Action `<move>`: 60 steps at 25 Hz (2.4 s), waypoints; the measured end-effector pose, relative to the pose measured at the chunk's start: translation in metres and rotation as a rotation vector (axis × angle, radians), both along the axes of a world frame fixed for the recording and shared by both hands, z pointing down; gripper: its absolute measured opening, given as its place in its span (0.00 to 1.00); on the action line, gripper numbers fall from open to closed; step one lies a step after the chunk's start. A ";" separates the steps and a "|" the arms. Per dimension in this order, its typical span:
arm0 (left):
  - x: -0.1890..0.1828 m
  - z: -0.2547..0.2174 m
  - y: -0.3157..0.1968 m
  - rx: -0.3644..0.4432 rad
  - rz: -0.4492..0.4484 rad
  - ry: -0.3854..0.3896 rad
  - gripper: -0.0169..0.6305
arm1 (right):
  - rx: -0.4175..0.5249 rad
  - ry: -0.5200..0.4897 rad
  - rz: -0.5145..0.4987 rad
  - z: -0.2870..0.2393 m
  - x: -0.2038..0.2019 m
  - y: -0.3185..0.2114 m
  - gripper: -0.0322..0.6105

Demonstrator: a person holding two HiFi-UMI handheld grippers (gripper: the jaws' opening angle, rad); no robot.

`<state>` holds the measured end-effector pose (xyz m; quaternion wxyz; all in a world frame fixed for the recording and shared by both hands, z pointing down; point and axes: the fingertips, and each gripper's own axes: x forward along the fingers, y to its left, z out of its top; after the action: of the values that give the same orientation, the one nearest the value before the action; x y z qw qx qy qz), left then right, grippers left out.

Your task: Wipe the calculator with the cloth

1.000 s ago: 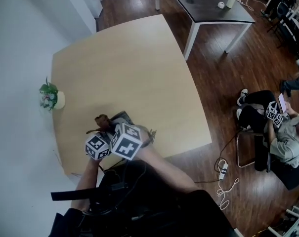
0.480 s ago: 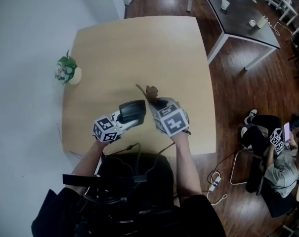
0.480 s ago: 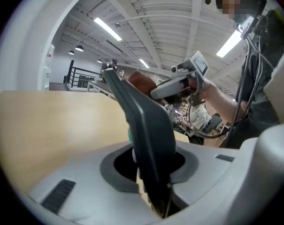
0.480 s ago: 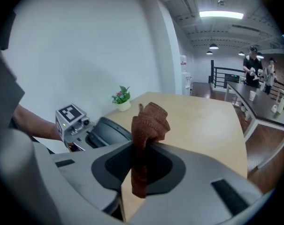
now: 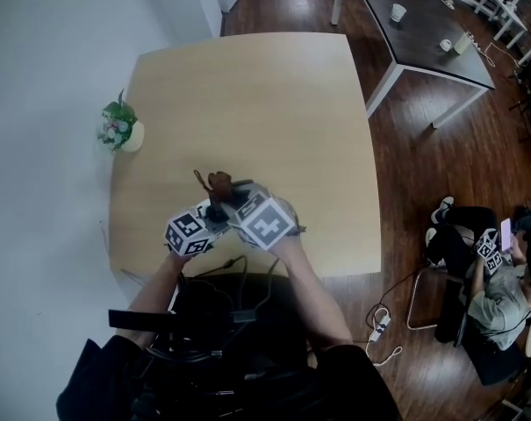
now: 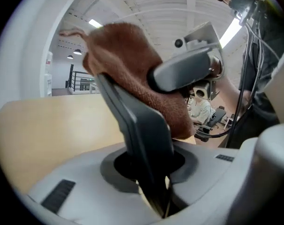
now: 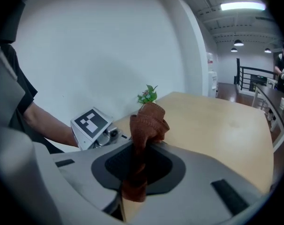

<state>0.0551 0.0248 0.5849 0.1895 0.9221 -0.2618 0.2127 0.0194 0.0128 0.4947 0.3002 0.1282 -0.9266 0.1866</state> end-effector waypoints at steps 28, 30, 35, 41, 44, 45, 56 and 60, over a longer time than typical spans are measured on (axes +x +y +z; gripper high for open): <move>-0.097 0.037 -0.029 -0.498 -0.601 0.729 0.49 | -0.291 0.011 0.120 0.169 -0.049 -0.018 0.16; -0.092 0.044 -0.032 -0.564 -0.661 0.669 0.68 | -0.336 0.020 0.120 0.178 -0.049 -0.024 0.16; -0.064 0.036 -0.055 -0.590 -0.608 0.671 0.71 | -0.380 0.068 0.167 0.191 -0.029 -0.059 0.15; -0.040 0.043 -0.079 -0.597 -0.557 0.676 0.71 | -0.410 0.094 0.324 0.200 0.012 -0.089 0.15; -0.033 0.046 -0.081 -0.602 -0.530 0.697 0.71 | -0.413 0.076 0.378 0.201 0.026 -0.096 0.15; -0.031 0.045 -0.080 -0.605 -0.519 0.708 0.71 | -0.409 0.075 0.403 0.201 0.033 -0.099 0.15; -0.126 0.058 -0.077 -0.527 -0.670 0.775 0.71 | -0.304 0.092 0.726 0.189 0.151 -0.119 0.15; -0.119 0.089 -0.087 -0.619 -0.695 0.789 0.70 | -0.349 0.060 0.586 0.205 0.091 -0.099 0.16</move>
<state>-0.0644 -0.0622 0.6743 0.5898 0.6941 -0.3834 -0.1528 0.1102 -0.0863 0.6995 0.2785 0.3410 -0.7954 0.4166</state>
